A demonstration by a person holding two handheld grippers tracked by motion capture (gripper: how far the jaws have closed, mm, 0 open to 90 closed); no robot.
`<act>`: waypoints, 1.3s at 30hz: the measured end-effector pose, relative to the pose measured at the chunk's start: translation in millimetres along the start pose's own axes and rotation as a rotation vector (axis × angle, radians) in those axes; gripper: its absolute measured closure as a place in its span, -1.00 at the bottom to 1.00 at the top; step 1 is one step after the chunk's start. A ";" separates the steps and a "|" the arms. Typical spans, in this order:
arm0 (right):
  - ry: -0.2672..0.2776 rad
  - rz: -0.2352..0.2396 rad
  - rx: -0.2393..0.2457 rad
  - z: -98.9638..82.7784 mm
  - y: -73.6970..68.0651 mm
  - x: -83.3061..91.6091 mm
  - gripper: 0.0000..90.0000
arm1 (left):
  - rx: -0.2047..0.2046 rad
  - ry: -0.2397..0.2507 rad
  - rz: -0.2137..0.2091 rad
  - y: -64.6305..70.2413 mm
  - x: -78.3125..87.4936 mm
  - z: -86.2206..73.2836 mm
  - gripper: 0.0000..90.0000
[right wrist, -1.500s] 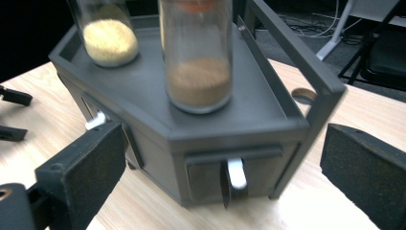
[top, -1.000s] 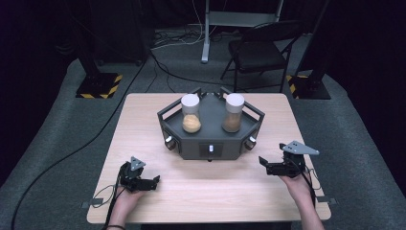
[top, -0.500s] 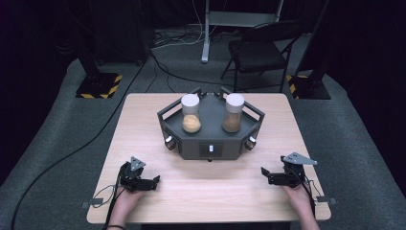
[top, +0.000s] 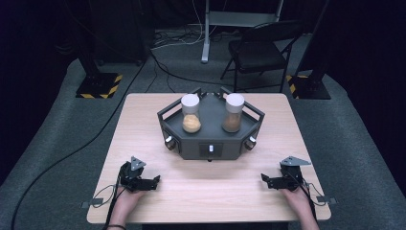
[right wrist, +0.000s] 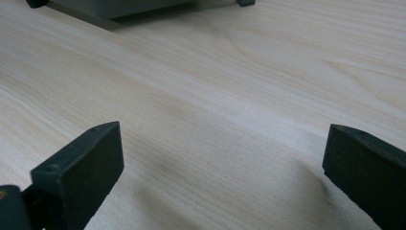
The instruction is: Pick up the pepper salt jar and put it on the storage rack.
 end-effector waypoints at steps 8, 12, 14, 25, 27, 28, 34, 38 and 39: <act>-0.044 -0.033 0.075 3.7 -8.6 -2.4 -1.00 | 0.000 0.000 0.000 0.0 0.0 0.0 -1.00; -0.044 -0.033 0.075 3.7 -8.6 -2.4 -1.00 | 0.000 0.000 0.000 0.0 0.0 0.0 -1.00; -0.045 -0.034 0.073 3.7 -8.9 -2.4 -1.00 | 0.000 0.000 0.000 0.0 0.0 0.0 -1.00; -0.044 -0.032 0.074 3.7 -8.6 -2.5 -1.00 | 0.000 0.000 0.000 0.0 0.0 0.0 -1.00; -0.044 -0.033 0.073 3.7 -8.6 -2.5 -1.00 | -0.001 0.000 -0.001 0.1 0.0 0.0 -1.00; -0.044 -0.034 0.073 3.8 -8.8 -2.5 -1.00 | -0.004 -0.003 -0.003 0.0 0.1 0.1 -1.00; -0.046 -0.038 0.068 4.0 -9.2 -2.6 -1.00 | -0.004 -0.003 -0.003 0.1 0.1 0.1 -1.00; -0.046 -0.042 0.064 4.1 -9.4 -2.8 -1.00 | -0.003 -0.002 -0.002 0.2 0.1 0.0 -1.00; -0.046 -0.042 0.064 4.1 -9.4 -2.8 -1.00 | -0.003 -0.002 -0.002 0.2 0.1 0.0 -1.00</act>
Point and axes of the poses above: each handheld gripper's, and its own axes: x roughly backward along the jaws, z roughly out of its top, y roughly to its right, the point moved 9 cm from there along -x, roughly forward along the jaws, and after that the axes turned 14 degrees about -z, right-handed, at the moved point
